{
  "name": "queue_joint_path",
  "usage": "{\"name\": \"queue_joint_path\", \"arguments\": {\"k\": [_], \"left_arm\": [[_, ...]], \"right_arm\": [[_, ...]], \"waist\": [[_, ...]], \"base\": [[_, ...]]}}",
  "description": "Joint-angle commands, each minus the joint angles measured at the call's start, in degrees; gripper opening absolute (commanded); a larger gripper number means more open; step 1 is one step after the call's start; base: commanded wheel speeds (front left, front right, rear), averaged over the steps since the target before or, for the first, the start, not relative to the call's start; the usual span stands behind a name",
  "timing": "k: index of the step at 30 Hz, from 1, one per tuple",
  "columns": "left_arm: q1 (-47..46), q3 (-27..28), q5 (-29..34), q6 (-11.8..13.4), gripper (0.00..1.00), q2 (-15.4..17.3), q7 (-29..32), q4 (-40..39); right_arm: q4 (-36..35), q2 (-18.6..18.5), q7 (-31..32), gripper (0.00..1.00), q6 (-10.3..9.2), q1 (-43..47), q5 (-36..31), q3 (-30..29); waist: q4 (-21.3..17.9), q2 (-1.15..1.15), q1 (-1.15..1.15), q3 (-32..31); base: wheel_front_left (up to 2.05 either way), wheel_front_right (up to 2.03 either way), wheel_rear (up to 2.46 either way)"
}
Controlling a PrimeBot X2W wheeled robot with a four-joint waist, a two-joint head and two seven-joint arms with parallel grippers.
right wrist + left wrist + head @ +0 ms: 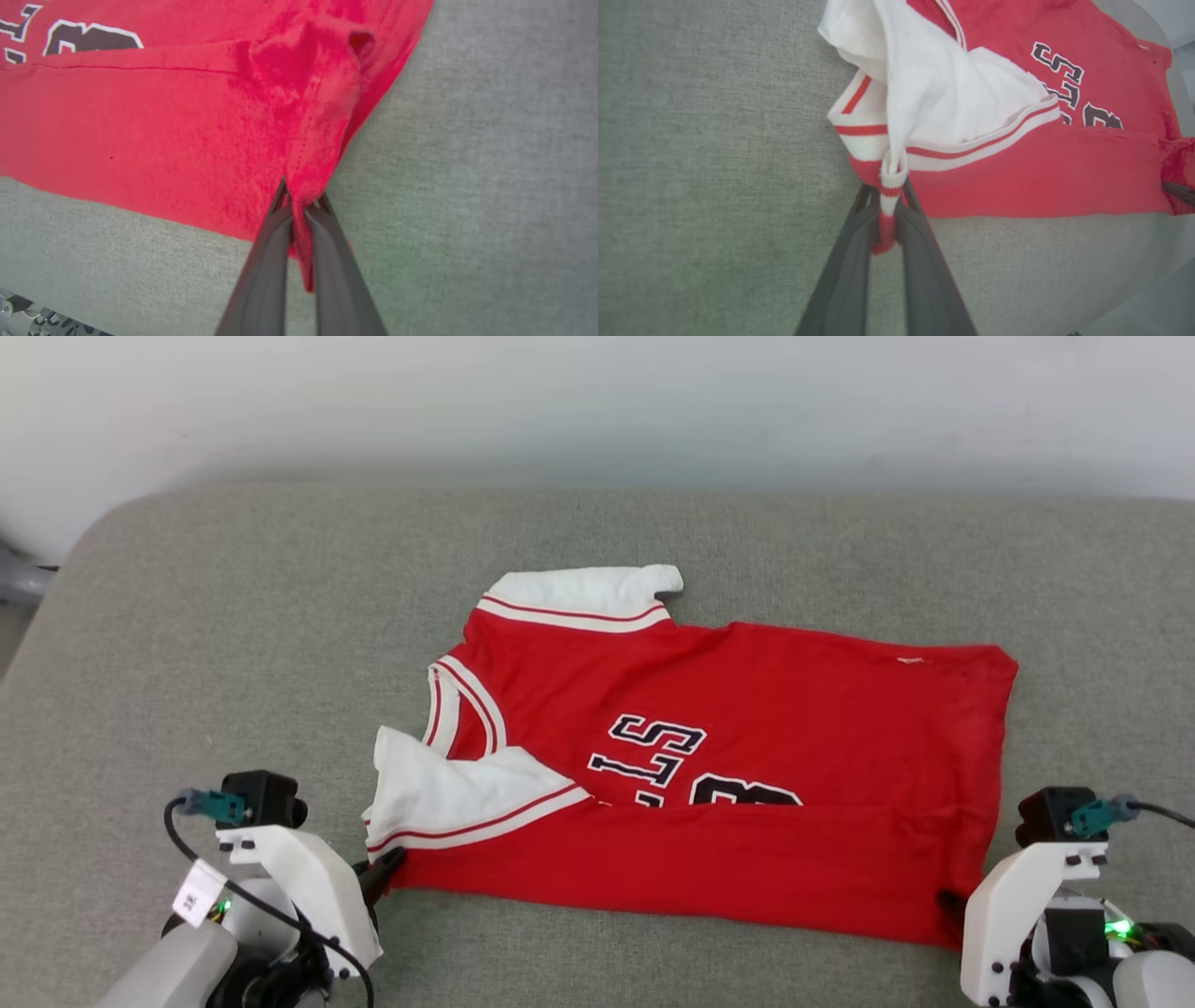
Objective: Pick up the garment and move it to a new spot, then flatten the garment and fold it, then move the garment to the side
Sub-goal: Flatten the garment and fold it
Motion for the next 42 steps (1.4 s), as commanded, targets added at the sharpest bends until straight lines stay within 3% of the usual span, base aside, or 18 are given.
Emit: {"name": "queue_joint_path", "arguments": {"k": [1, 19, 24, 25, 26, 36, 42], "left_arm": [[1.5, 0.2, 0.1, 0.8, 0.0, 0.1, -0.6, 0.0], [18.2, 1.5, -4.5, 8.9, 0.0, 5.1, -0.1, -8.8], [19.9, 1.4, -5.5, 9.5, 0.0, 4.9, 0.1, -10.2], [19.0, 1.2, -4.8, 9.1, 0.76, 4.0, -0.7, -9.7], [18.5, 1.1, -4.4, 9.1, 1.0, 3.8, -1.1, -9.6], [14.8, 2.6, -0.1, 9.0, 1.0, 2.5, -8.2, -8.6], [11.0, 4.0, 5.2, 9.2, 1.0, 1.5, -16.4, -9.6]], "right_arm": [[-0.4, -0.5, -0.4, 0.0, -0.02, 1.4, 0.8, 0.5], [-7.7, -1.7, 1.6, 0.0, -0.03, 14.6, 3.7, 1.3], [-8.5, -0.6, 1.8, 0.0, -0.03, 17.5, 4.0, 0.5], [-8.4, 0.1, -0.5, 0.94, -0.03, 18.4, 4.0, 0.3], [-8.4, 0.3, -1.7, 1.0, -0.03, 18.6, 3.9, 0.3], [-10.7, 1.5, -22.1, 1.0, -0.02, 15.9, 0.2, -1.4], [-11.0, 2.0, -33.9, 1.0, -0.02, 12.8, -4.1, -2.5]], "waist": [[0.3, 0.0, 0.0, -1.7], [2.6, 0.0, 0.0, -8.6], [3.0, 0.0, 0.0, -8.3], [3.0, 0.0, 0.0, -8.0], [3.0, 0.0, 0.0, -8.0], [1.6, 0.0, 0.0, -8.5], [0.5, 0.0, 0.0, -8.0]], "base": [[0.0, 0.0, 0.0], [0.0, 0.0, 0.0], [0.0, 0.0, 0.0], [0.0, 0.0, 0.0], [0.0, 0.0, 0.0], [0.0, 0.0, 0.0], [0.0, 0.0, 0.0]]}}
